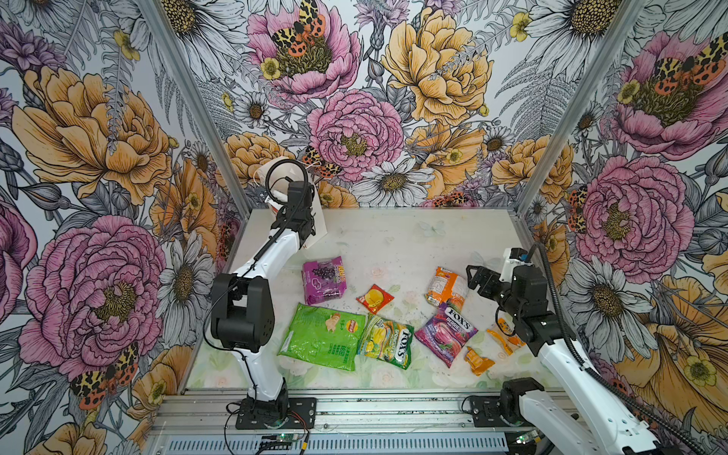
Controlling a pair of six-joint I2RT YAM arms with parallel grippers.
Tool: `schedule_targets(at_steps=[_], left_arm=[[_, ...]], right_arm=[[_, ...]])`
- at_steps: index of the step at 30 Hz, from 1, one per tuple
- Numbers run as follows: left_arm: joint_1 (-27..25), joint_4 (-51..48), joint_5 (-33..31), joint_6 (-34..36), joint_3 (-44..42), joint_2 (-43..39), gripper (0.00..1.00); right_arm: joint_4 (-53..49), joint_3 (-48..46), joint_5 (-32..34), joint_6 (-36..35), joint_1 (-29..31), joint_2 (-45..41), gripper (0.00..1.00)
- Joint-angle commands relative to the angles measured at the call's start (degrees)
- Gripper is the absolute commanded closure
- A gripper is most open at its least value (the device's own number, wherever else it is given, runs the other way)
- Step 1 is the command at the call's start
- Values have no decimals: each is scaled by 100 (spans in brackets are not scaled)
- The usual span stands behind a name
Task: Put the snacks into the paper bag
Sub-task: 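Pull the paper bag nearer with the left gripper while the right gripper moves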
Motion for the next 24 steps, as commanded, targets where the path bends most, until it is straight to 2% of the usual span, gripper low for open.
schedule_targets(at_steps=[1, 6, 11, 19, 24], left_arm=[[-175, 163, 276, 427, -129, -390, 100], [-622, 376, 377, 1191, -293, -732, 100], [-1097, 155, 735, 2045, -339, -952, 100], [-1661, -18, 1742, 2660, -659, -1406, 100], [-1956, -184, 2098, 2636, -809, -1557, 100]], right_arm=[[-22, 50, 117, -96, 58, -75, 7], [-51, 127, 54, -75, 53, -41, 7], [-172, 215, 3, -45, 58, 17, 7], [-369, 371, -186, 70, 58, 123, 8], [-481, 473, -385, 217, 56, 179, 9]])
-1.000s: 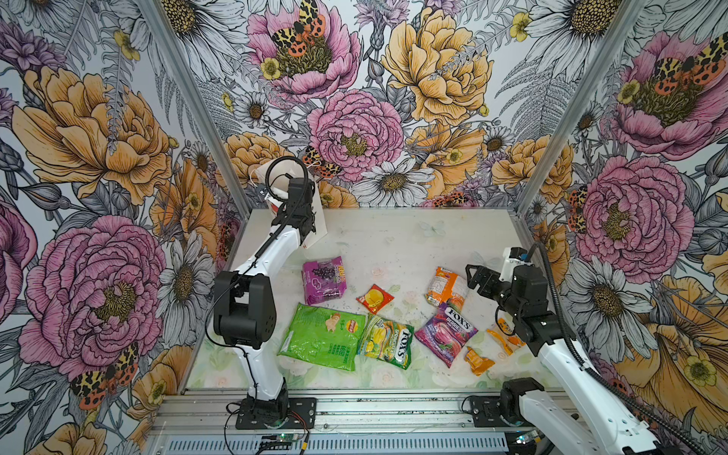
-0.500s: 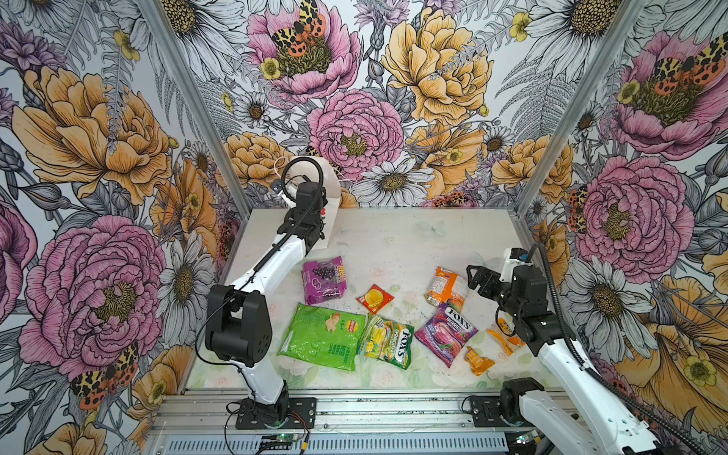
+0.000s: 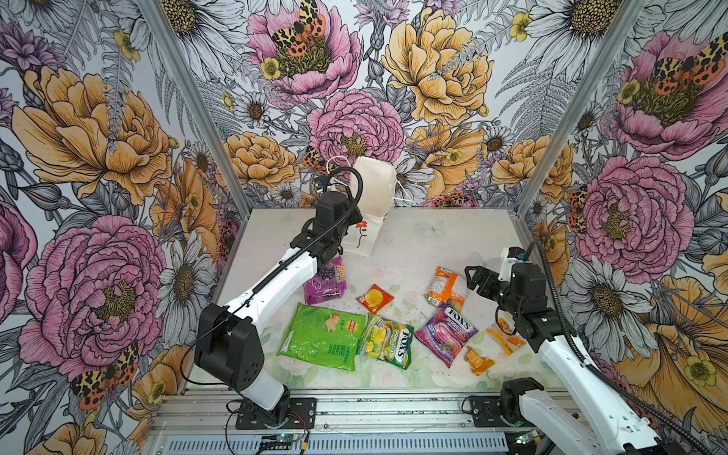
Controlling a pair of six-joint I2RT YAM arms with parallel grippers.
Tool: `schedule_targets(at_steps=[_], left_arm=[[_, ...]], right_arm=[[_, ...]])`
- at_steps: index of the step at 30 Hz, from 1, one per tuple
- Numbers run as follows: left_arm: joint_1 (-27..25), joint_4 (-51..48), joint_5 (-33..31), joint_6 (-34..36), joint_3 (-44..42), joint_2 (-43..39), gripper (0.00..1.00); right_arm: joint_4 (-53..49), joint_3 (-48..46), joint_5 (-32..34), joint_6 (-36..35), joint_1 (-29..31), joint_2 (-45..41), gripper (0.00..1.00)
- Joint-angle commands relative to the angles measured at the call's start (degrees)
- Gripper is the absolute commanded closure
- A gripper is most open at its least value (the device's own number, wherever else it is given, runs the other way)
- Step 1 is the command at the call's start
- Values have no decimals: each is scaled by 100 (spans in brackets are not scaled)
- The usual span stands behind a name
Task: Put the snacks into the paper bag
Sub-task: 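Pull the paper bag nearer with the left gripper while the right gripper moves, then hold the bag with the left gripper while the right reaches toward the chip bag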
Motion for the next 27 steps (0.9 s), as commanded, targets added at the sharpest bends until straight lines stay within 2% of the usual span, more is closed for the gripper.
schedule_targets(at_steps=[1, 9, 14, 17, 23, 26, 27], left_arm=[[-175, -149, 577, 155, -146, -226, 100], [-469, -380, 885, 233, -343, -178, 100], [-473, -576, 655, 540, -394, -317, 100], [-462, -576, 470, 710, -510, -424, 100], [-408, -602, 239, 776, -820, -704, 100], [-263, -437, 358, 902, -1104, -959, 100], [-177, -375, 568, 928, -1199, -1032, 100]], right_arm=[[-124, 229, -226, 174, 29, 65, 9], [-249, 242, -590, 378, 152, 345, 11], [-508, 300, -573, 448, 665, 430, 13], [-567, 291, -426, 655, 1299, 468, 13], [-559, 440, 442, 1067, 3039, 986, 14], [-550, 770, 835, 1083, 3760, 1573, 14], [-550, 903, 952, 1068, 4088, 1798, 14]])
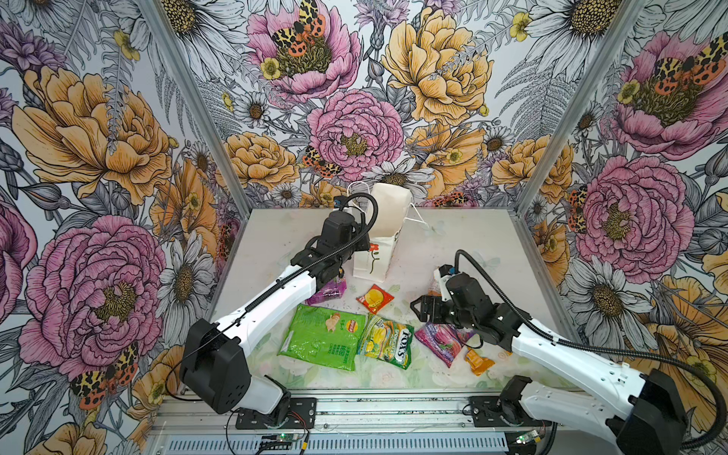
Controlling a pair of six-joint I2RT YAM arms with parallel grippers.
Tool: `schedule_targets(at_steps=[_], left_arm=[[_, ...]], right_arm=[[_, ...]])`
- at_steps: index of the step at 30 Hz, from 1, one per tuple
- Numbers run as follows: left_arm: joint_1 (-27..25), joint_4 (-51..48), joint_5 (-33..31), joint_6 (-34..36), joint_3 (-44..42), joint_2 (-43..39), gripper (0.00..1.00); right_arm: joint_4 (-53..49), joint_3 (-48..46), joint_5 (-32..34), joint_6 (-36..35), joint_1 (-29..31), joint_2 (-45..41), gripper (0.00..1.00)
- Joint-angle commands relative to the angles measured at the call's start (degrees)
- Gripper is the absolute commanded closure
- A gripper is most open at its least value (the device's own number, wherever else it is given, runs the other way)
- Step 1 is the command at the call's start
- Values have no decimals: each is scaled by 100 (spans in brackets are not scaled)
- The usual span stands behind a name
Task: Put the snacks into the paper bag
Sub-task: 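Hold the bag with the left gripper while the right reaches toward the chip bag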
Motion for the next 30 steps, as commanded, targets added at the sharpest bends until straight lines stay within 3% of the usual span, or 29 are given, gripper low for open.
schedule_targets(at_steps=[1, 6, 12, 18, 24, 30], left_arm=[[291, 214, 220, 210, -281, -319, 100], [628, 431, 696, 190, -507, -474, 100], [757, -75, 770, 158, -220, -333, 100], [632, -864, 453, 469, 393, 47, 81], [664, -1721, 54, 539, 1315, 461, 39], [747, -2485, -309, 472, 2218, 871, 22]], right_arm=[[20, 541, 679, 100, 669, 585, 14], [12, 1241, 714, -26, 1205, 1553, 17], [12, 1465, 874, 234, 1313, 1992, 19], [11, 1317, 1347, 385, 1295, 1709, 19], [-6, 1174, 1489, 352, 1245, 1395, 19], [-20, 1080, 1343, 290, 1184, 1334, 19]])
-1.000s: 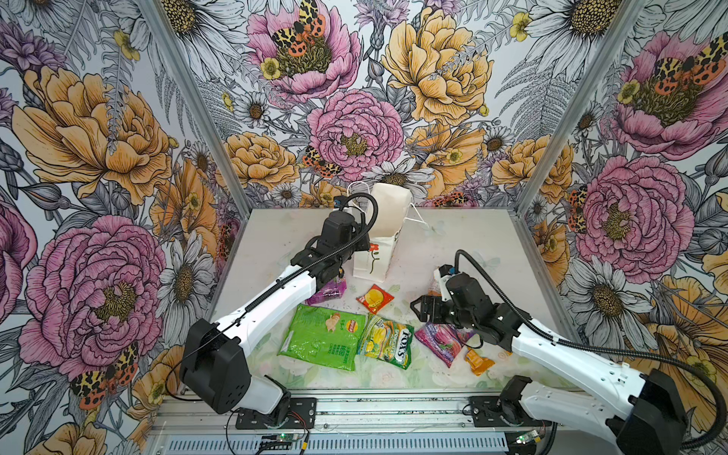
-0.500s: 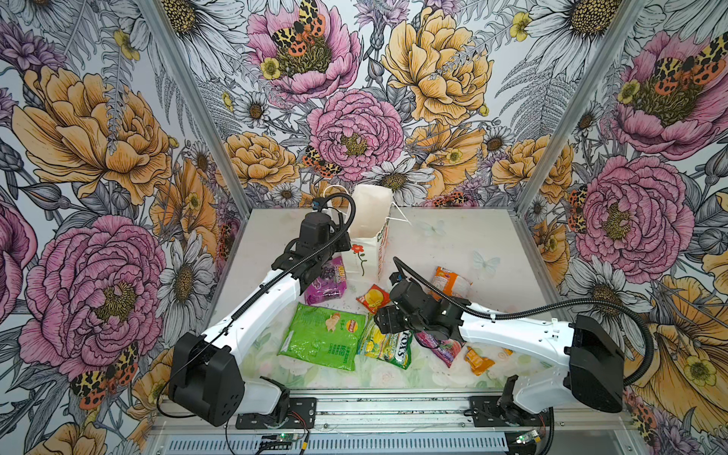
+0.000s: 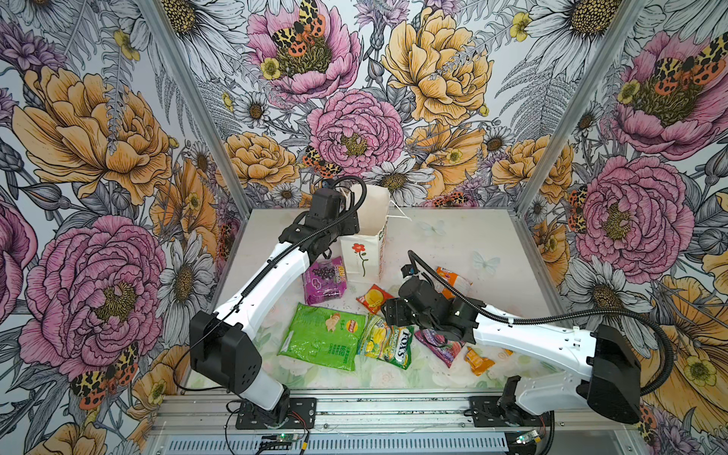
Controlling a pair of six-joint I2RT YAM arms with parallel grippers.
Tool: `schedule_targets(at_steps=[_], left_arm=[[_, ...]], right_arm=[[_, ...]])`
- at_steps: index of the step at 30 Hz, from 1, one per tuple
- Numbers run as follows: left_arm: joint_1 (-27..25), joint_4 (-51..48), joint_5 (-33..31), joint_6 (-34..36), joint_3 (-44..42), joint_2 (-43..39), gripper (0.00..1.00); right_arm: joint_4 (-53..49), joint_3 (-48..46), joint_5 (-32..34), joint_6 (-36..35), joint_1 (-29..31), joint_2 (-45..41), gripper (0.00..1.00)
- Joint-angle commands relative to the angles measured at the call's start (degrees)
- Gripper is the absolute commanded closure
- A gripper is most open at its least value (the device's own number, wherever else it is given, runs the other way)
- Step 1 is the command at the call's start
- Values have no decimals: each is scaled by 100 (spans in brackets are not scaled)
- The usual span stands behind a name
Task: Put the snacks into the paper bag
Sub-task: 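Hold the bag with the left gripper while the right reaches toward the chip bag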
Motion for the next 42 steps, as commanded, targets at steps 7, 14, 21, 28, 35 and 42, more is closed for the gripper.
schedule_targets(at_steps=[7, 14, 21, 28, 35, 42], left_arm=[[86, -1341, 193, -149, 1102, 793, 11], [98, -1871, 279, -215, 1790, 1428, 33], [156, -2039, 257, -319, 2176, 1771, 73], [448, -1999, 55, -668, 2284, 1731, 100], [835, -1062, 166, -689, 1279, 655, 100], [1229, 95, 347, -728, -134, -329, 100]], right_arm=[[25, -117, -20, 11, -23, -104, 19], [25, -7, -200, 50, 115, 91, 19], [-12, 168, -461, 92, 300, 421, 19], [-560, 905, -813, 206, 468, 1194, 23], [-930, 1908, -707, 96, 689, 2085, 26], [-1177, 2995, -890, 163, 789, 3415, 28]])
